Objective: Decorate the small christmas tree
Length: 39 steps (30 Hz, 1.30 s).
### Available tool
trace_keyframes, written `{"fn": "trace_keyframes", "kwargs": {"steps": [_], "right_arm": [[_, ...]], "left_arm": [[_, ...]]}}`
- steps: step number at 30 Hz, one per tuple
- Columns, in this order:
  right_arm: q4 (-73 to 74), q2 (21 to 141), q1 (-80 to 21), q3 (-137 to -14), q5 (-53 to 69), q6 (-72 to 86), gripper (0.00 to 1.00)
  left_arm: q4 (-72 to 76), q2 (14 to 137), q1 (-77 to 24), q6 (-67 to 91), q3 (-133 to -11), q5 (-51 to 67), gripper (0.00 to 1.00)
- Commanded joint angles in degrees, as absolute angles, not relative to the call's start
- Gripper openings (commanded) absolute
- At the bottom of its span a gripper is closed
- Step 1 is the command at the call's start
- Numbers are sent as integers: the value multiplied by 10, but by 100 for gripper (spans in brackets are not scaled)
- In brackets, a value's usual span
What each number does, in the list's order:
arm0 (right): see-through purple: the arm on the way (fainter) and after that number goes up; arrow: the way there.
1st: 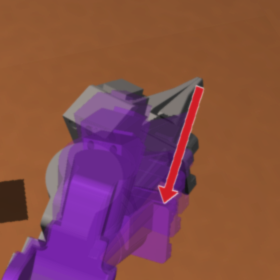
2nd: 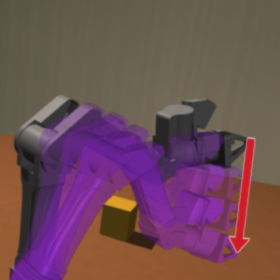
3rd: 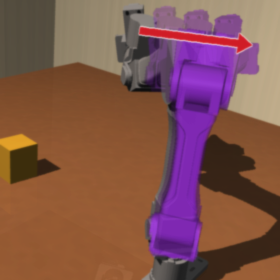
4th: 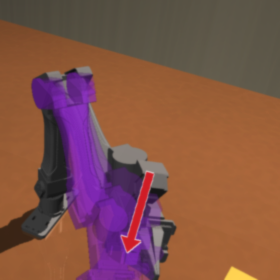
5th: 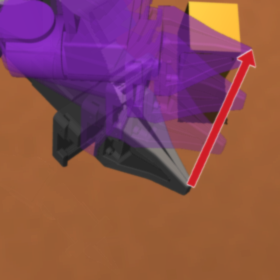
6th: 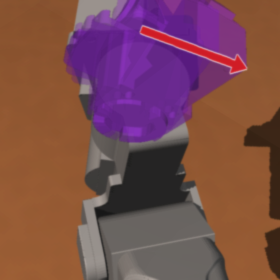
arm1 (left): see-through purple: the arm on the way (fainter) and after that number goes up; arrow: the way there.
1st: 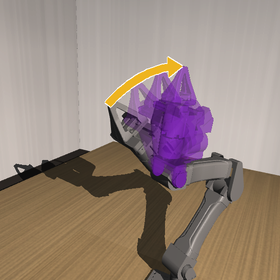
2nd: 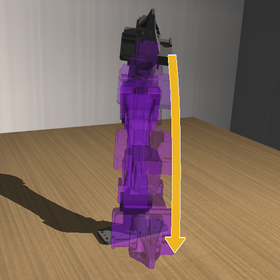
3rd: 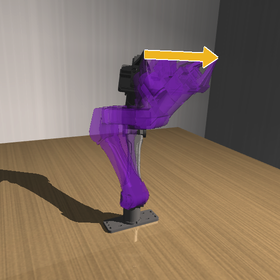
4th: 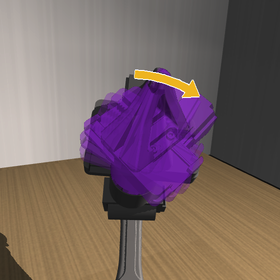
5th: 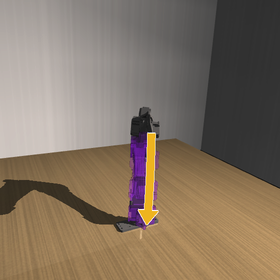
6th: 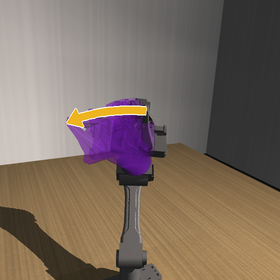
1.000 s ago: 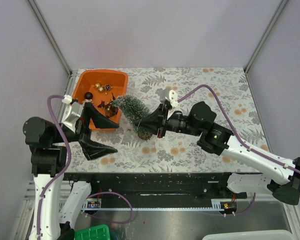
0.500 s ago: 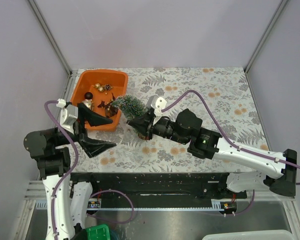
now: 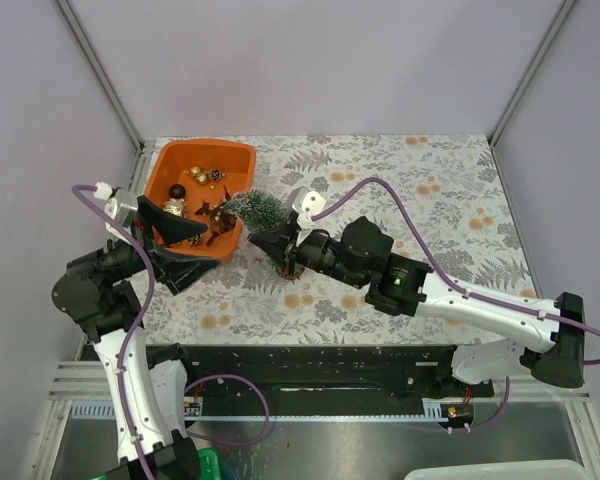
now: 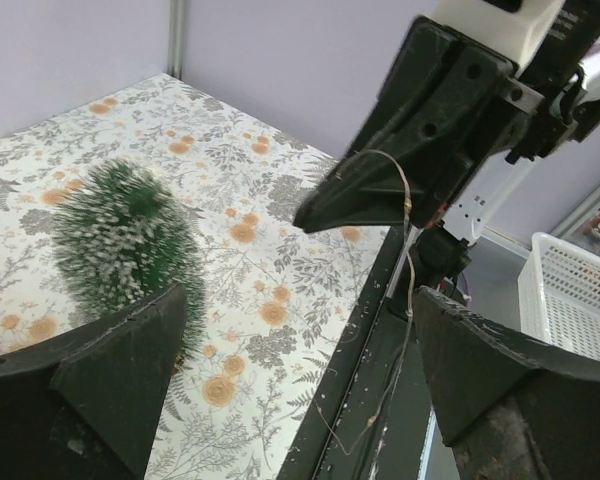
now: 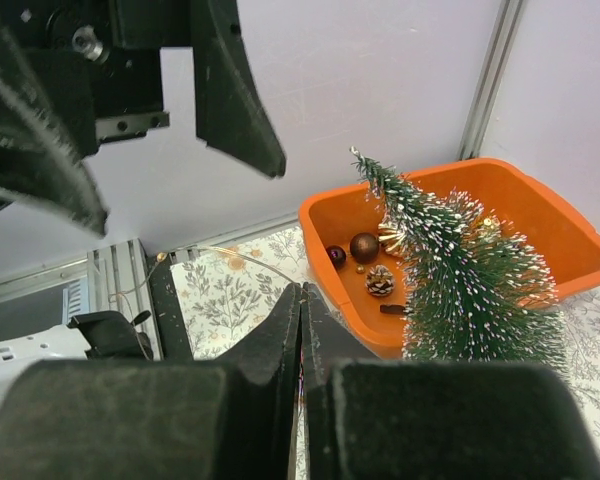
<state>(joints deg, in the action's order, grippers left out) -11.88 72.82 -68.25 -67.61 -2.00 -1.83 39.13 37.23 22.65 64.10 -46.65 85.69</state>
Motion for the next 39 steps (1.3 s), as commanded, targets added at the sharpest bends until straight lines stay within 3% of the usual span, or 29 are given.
{"fn": "trace_keyframes", "kwargs": {"steps": [1,7,12,20,24,25,28,30,33,35,39], "right_arm": [[-164,734,-687,-690,-26,-11,0],[-184,735,-687,-683,-24,-15,0],[-179,725,-687,-689,-24,-25,0],[-171,711,-688,-687,-20,-20,0],[-172,714,-690,-698,-17,-22,0],[-171,718,-689,-703,-17,-23,0],[-168,732,-690,-719,-13,-27,0],[-166,741,-691,-732,-11,-29,0],[-171,746,-692,-738,-15,-32,0],[-171,744,-692,-741,-17,-33,0],[-170,737,-693,-729,-34,-39,0]], "left_arm": [[373,309,212,631,-445,969,99],[277,254,163,595,-447,969,99],[289,241,163,575,-444,969,98],[331,254,204,572,-421,968,68],[330,257,204,576,-417,969,45],[329,258,202,577,-417,969,45],[320,262,192,577,-421,969,56],[316,264,185,571,-427,969,53],[323,272,184,562,-435,968,19],[334,280,185,562,-443,969,1],[384,324,206,588,-468,966,0]]}}
